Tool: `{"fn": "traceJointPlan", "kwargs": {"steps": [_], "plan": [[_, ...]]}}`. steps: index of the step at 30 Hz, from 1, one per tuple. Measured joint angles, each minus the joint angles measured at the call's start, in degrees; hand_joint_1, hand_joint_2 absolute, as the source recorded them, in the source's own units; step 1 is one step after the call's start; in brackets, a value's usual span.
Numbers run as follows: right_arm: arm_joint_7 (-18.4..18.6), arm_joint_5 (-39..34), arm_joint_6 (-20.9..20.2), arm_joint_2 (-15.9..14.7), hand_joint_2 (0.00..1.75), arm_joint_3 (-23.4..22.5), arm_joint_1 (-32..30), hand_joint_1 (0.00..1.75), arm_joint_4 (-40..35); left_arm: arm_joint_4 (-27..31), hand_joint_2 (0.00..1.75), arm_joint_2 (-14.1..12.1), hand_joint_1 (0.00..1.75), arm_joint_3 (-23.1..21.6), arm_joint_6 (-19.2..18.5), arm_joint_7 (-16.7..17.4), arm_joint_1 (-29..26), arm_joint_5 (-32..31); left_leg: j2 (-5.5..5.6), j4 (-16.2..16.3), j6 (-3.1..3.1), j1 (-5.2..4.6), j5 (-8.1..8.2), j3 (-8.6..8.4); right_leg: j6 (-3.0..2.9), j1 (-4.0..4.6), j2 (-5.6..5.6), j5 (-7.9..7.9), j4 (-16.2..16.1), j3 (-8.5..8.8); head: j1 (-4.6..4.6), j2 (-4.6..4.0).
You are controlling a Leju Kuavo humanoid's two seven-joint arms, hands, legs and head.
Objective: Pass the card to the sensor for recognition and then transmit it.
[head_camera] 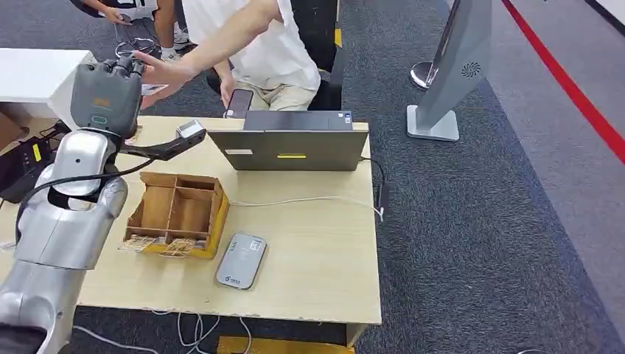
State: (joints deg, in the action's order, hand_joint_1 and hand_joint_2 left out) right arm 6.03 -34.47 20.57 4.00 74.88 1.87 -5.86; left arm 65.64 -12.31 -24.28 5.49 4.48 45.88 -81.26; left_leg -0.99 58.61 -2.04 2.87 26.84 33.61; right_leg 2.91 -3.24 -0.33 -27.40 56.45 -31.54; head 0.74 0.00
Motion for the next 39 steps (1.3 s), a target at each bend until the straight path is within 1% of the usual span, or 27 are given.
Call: {"fn": "traceJointPlan", "kwargs": {"steps": [9, 11, 13, 16, 19, 21, 22, 26, 28, 31, 33, 36, 39], "plan": [[0.0, -0.7, 0.0, 0.0, 0.00, 0.0, 0.0, 0.00, 0.0, -0.4, 1.75, 0.4, 0.00, 0.0, 0.4, 0.1, -0.8, 0.2, 0.00, 0.0, 0.00, 0.00, 0.00, 0.00, 0.00, 0.00, 0.00, 0.00, 0.0, 0.01, 0.02, 0.00], [0.0, -1.4, 0.0, 0.0, 0.00, 0.0, 0.0, 0.00, 0.0, 0.8, 1.75, 0.5, 0.00, 0.0, 1.5, -0.5, -2.2, 1.2, -0.01, 0.0, 0.00, 0.00, 0.00, 0.00, 0.00, 0.00, 0.01, 0.00, 0.0, 0.01, 0.02, 0.00], [-0.2, -1.9, 0.0, 0.0, 0.00, 0.0, 0.0, 0.00, 0.0, 3.2, 1.75, 0.5, 0.00, 0.0, 3.4, -1.4, -4.5, 2.7, 0.00, 0.0, 0.00, 0.00, 0.01, 0.02, 0.00, 0.00, 0.00, -0.01, 0.0, 0.03, 0.02, 0.00], [-0.6, -2.8, 0.0, 0.0, 0.00, -0.1, -0.1, 0.00, 0.0, 9.8, 1.75, -0.2, 0.00, 0.0, 5.1, -2.5, -9.8, 4.7, -0.02, 0.0, -0.01, 0.00, 0.04, 0.04, 0.00, 0.00, 0.03, -0.02, 0.0, 0.01, 0.04, 0.00], [-1.0, -3.5, 0.0, 0.0, 0.00, -0.5, -0.3, 0.00, 0.0, 16.8, 1.75, -1.9, 0.00, 0.0, 6.7, -3.5, -16.2, 6.1, -0.05, 0.0, -0.04, 0.00, 0.08, 0.05, -0.01, 0.00, 0.05, -0.04, 0.0, -0.01, 0.02, 0.00], [-1.4, -4.5, 0.0, 0.2, 0.00, -0.7, -0.5, 0.00, 0.2, 23.0, 1.75, -4.0, 0.00, 0.4, 8.5, -4.5, -21.7, 6.9, -0.09, 0.0, -0.06, 0.00, 0.10, 0.02, -0.05, 0.00, 0.08, -0.10, 0.0, -0.04, 0.02, 0.00], [-1.4, -4.5, 0.0, 0.3, 0.00, -1.0, -0.6, 0.00, 0.3, 25.4, 1.75, -5.2, 0.00, 0.6, 8.7, -4.7, -24.4, 7.0, -0.08, 0.0, -0.05, 0.00, 0.11, 0.05, -0.03, 0.00, 0.08, -0.11, 0.0, -0.03, 0.02, 0.00], [-1.6, -5.5, 0.0, 0.8, 0.00, -1.8, -0.6, 0.00, 1.1, 32.6, 1.75, -9.1, 0.00, 1.8, 7.5, -5.6, -34.0, 8.2, -0.07, -0.1, -0.05, 0.00, 0.11, 0.04, -0.08, 0.00, 0.05, -0.17, 0.0, -0.06, 0.02, 0.00], [-1.9, -6.2, 0.0, 1.1, 0.00, -2.1, -0.6, 0.00, 1.5, 34.9, 1.75, -10.9, 0.00, 2.3, 6.4, -5.7, -37.9, 8.4, -0.05, -0.1, -0.05, 0.00, 0.11, 0.05, -0.08, 0.00, 0.03, -0.17, 0.0, -0.05, 0.04, 0.00], [-2.2, -6.5, 0.0, 1.5, 0.00, -2.6, -0.5, 0.00, 2.0, 36.8, 1.75, -13.0, 0.00, 3.3, 5.7, -5.7, -43.4, 9.0, -0.05, -0.1, -0.05, 0.00, 0.11, 0.06, -0.08, 0.00, 0.02, -0.17, 0.0, -0.04, 0.04, 0.00], [-2.4, -7.1, 0.0, 1.7, 0.00, -2.9, -0.5, 0.00, 2.3, 37.2, 1.75, -13.5, 0.00, 3.6, 5.5, -5.7, -46.5, 9.2, -0.06, -0.1, -0.05, 0.00, 0.11, 0.05, -0.08, 0.00, 0.01, -0.17, 0.0, -0.04, 0.04, 0.00], [-2.6, -7.4, 0.0, 2.1, 0.00, -3.1, -0.4, 0.00, 2.8, 37.2, 1.75, -13.5, 0.00, 4.1, 5.7, -5.5, -50.5, 9.1, -0.05, -0.1, -0.05, 0.00, 0.11, 0.05, -0.08, 0.00, -0.01, -0.17, 0.0, -0.05, 0.07, 0.00], [-2.6, -7.5, 0.0, 2.3, 0.00, -3.1, -0.3, 0.00, 3.0, 37.0, 1.75, -13.4, 0.00, 4.2, 5.4, -5.2, -51.8, 9.7, -0.03, -0.1, -0.05, 0.00, 0.11, 0.05, -0.08, 0.00, -0.03, -0.17, 0.0, -0.04, 0.04, 0.00]]}}
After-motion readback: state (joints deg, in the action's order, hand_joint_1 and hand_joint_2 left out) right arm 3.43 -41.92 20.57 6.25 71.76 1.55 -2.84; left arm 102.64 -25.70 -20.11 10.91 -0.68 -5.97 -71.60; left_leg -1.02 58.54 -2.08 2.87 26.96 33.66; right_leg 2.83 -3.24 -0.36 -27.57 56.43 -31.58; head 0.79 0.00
